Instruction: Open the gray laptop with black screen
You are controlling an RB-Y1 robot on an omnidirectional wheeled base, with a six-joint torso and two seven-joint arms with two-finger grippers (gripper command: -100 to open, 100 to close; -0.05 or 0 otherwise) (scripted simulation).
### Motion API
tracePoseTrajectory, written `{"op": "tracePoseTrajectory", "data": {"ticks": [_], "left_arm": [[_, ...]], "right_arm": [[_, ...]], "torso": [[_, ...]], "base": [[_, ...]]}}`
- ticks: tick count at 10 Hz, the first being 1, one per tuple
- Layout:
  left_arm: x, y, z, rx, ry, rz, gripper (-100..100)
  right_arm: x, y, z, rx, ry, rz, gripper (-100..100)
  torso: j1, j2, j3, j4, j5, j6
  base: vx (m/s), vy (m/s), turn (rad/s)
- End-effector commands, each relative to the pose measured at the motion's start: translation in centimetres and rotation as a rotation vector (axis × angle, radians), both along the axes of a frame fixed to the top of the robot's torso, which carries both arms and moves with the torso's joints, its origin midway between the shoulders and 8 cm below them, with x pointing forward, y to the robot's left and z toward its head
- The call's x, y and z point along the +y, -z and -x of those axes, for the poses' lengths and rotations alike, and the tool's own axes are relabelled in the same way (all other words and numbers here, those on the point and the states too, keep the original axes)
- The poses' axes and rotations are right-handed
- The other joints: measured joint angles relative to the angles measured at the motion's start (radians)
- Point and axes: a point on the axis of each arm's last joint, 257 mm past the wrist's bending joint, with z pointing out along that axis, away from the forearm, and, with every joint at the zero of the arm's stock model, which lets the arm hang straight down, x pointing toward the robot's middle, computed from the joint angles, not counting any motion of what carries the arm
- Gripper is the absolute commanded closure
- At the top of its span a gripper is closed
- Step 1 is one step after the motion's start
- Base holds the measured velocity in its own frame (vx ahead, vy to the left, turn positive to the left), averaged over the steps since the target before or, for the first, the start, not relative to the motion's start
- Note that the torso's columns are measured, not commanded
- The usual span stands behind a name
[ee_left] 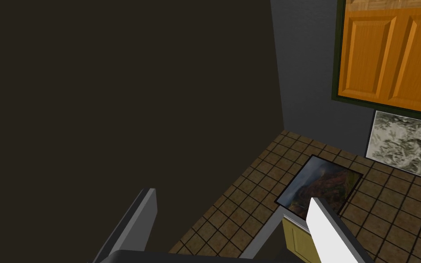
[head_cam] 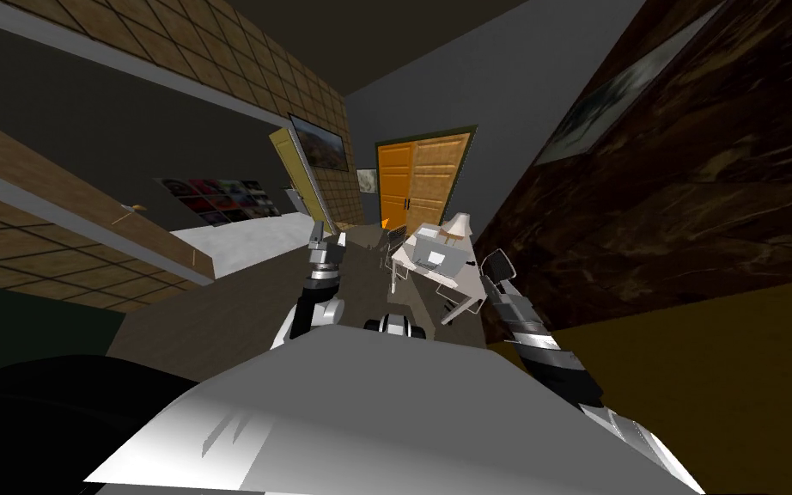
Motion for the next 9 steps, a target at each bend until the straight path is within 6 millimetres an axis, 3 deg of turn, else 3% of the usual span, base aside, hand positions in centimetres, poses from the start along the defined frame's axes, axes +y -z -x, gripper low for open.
{"op": "tracePoseTrajectory", "data": {"ticks": [1, 2, 3, 5, 6, 8, 9], "left_arm": [[0.0, 0.0, 0.0, 0.000, 0.000, 0.000, 0], [0.0, 0.0, 0.0, 0.000, 0.000, 0.000, 0], [0.0, 0.0, 0.0, 0.000, 0.000, 0.000, 0], [0.0, 0.0, 0.0, 0.000, 0.000, 0.000, 0], [0.0, 0.0, 0.0, 0.000, 0.000, 0.000, 0], [0.0, 0.0, 0.0, 0.000, 0.000, 0.000, 0], [0.0, 0.0, 0.0, 0.000, 0.000, 0.000, 0]], "right_arm": [[-2.5, 1.7, 1.2, 0.080, 0.090, 0.166, -100], [-3.8, 2.5, 1.9, 0.118, 0.129, 0.237, -100], [-3.7, 2.6, 1.9, 0.123, 0.130, 0.252, -100], [-6.5, 4.1, 3.3, 0.203, 0.205, 0.403, -100], [-6.4, 4.2, 3.3, 0.207, 0.205, 0.414, -100], [-9.3, 5.4, 5.1, 0.291, 0.273, 0.564, -100], [-9.3, 5.5, 5.1, 0.296, 0.273, 0.578, -100]], "torso": [[0.000, -0.001, 0.000, 0.000, 0.000, 0.000], [0.000, -0.002, -0.001, -0.001, 0.000, 0.000], [0.002, -0.004, -0.002, -0.001, 0.000, 0.000], [-0.002, 0.001, 0.001, 0.001, -0.001, 0.000], [0.000, 0.001, 0.001, 0.000, 0.000, 0.000], [-0.001, -0.001, 0.000, 0.000, -0.001, 0.000], [0.001, -0.003, -0.001, -0.001, 0.000, 0.000]], "base": [[0.142, 0.087, 0.044], [0.179, 0.118, 0.034], [0.121, 0.080, 0.007], [0.108, 0.072, 0.040], [0.102, 0.058, 0.004], [0.124, 0.064, 0.033], [0.122, 0.065, 0.010]]}}
